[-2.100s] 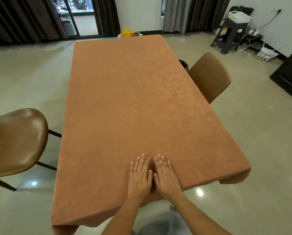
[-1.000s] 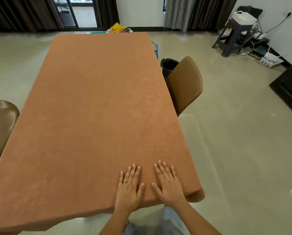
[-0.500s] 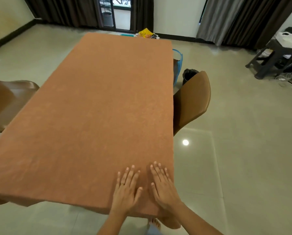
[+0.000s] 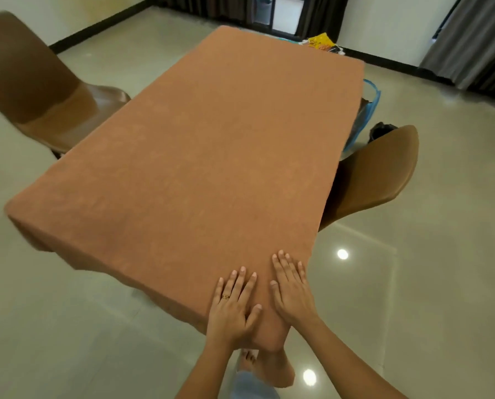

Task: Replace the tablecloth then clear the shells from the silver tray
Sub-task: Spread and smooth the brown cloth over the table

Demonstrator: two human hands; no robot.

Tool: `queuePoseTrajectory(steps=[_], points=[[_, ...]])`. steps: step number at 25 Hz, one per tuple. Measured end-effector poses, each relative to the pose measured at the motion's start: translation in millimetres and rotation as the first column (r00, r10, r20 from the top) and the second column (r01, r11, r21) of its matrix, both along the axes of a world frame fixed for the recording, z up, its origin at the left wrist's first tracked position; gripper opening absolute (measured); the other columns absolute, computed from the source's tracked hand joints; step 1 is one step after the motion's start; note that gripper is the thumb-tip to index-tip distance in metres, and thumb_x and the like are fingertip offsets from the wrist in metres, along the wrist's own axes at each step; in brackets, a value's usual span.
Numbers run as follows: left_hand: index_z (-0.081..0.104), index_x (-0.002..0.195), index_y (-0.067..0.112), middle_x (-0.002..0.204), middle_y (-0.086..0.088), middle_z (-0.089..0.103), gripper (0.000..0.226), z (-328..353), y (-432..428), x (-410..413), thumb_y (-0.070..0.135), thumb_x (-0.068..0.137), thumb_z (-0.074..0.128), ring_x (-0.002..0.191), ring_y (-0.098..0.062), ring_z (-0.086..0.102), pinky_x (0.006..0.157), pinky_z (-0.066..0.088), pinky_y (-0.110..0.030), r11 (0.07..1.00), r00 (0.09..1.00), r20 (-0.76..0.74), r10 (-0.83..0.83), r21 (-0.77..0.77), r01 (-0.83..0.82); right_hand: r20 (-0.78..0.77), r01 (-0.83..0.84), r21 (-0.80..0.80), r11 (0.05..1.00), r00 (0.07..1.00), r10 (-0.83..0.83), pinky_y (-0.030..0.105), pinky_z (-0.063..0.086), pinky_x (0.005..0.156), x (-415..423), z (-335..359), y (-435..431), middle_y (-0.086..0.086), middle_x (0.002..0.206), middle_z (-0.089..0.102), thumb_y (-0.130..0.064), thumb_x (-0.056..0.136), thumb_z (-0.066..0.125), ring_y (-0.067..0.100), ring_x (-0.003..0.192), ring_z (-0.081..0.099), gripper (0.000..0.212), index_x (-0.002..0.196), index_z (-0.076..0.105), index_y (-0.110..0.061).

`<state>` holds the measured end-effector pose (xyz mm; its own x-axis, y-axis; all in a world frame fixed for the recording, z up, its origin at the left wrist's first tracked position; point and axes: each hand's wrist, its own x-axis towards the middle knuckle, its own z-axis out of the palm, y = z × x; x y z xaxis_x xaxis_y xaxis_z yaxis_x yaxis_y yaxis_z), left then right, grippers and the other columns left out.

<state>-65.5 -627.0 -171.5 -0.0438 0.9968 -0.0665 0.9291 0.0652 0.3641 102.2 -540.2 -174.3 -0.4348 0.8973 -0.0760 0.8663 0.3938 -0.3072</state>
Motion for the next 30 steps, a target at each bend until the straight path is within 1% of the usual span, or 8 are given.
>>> queuePoseTrajectory(steps=[3,6,9,11,17,24,27,30], points=[[0.036,0.146,0.032,0.152,0.003,0.033,0.062,1.8,-6.0,13.9,0.047,0.086,0.043,0.141,-0.018,0.030,0.115,0.010,-0.043,0.994,0.994,-0.020,0.109,-0.001,-0.109,0.006,0.023,-0.028,0.999,1.000,-0.023,0.028,-0.016,0.116,26.1,5.0,23.5,-0.010,0.156,-0.005,-0.047,0.096,0.013,0.007,0.145,-0.010,0.062,0.153,0.005,-0.022],[0.048,0.139,0.027,0.147,-0.002,0.042,0.059,13.3,1.4,48.3,0.037,0.082,0.038,0.137,-0.026,0.038,0.113,0.010,-0.047,0.944,0.944,0.009,0.329,-0.031,-0.328,0.030,-0.130,-0.027,0.991,0.991,0.131,0.030,-0.015,0.116,27.1,12.2,25.2,-0.003,0.155,-0.010,-0.045,0.094,0.008,0.014,0.145,-0.013,0.066,0.151,0.003,-0.013],[0.041,0.143,0.018,0.153,-0.002,0.029,0.062,23.8,19.5,88.6,0.040,0.090,0.019,0.144,-0.021,0.022,0.118,0.002,-0.039,0.865,0.838,0.242,0.490,-0.018,-0.501,-0.043,-0.386,-0.025,0.922,0.922,0.385,0.032,-0.010,0.117,15.3,18.6,14.1,-0.002,0.156,-0.007,-0.040,0.095,0.007,0.015,0.146,-0.009,0.063,0.151,0.005,-0.012],[0.030,0.148,0.015,0.156,-0.001,0.022,0.064,19.8,25.5,102.3,0.043,0.094,0.011,0.146,-0.013,0.012,0.119,-0.002,-0.031,0.827,0.787,0.305,0.536,-0.003,-0.562,-0.075,-0.446,-0.049,0.894,0.894,0.442,0.033,-0.007,0.117,14.6,13.8,14.5,-0.002,0.157,-0.006,-0.038,0.095,0.006,0.015,0.147,-0.009,0.061,0.151,0.004,-0.013],[0.037,0.145,0.017,0.151,-0.009,0.035,0.063,7.8,28.1,110.5,0.052,0.098,0.013,0.140,-0.018,0.025,0.116,0.008,-0.037,0.777,0.772,0.095,0.628,-0.023,-0.629,-0.015,-0.637,0.012,0.771,0.770,0.637,0.038,0.009,0.116,38.6,0.6,56.2,0.003,0.157,0.022,-0.034,0.097,0.033,0.014,0.146,0.010,0.059,0.151,0.019,-0.014],[0.036,0.146,0.030,0.154,-0.001,0.030,0.060,1.4,32.3,116.0,0.054,0.092,0.032,0.141,-0.017,0.027,0.115,0.015,-0.040,0.768,0.768,0.006,0.641,0.009,-0.641,0.112,-0.493,-0.015,0.870,0.864,0.491,0.030,-0.007,0.117,62.9,1.8,232.2,0.002,0.157,0.012,-0.050,0.099,0.010,0.018,0.145,0.012,0.064,0.151,0.016,-0.012],[0.059,0.130,0.022,0.140,-0.005,0.051,0.057,7.5,46.4,119.3,0.046,0.080,0.047,0.131,-0.022,0.042,0.117,0.013,-0.039,0.708,0.707,-0.042,0.706,0.043,-0.705,0.122,-0.496,0.010,0.869,0.863,0.491,0.029,-0.012,0.117,67.2,5.0,274.6,0.005,0.159,0.008,-0.053,0.098,0.003,0.016,0.146,-0.001,0.068,0.152,0.010,-0.011],[0.067,0.108,0.015,0.124,-0.006,0.061,0.039,15.9,98.7,119.6,0.036,0.085,0.044,0.117,-0.024,0.055,0.119,0.005,-0.032,0.665,0.665,-0.013,0.747,0.049,-0.745,0.068,-0.637,0.030,0.771,0.771,0.634,0.034,-0.001,0.119,50.0,6.7,252.3,0.007,0.159,0.011,-0.041,0.100,0.018,0.017,0.147,0.003,0.061,0.151,0.015,-0.008]])
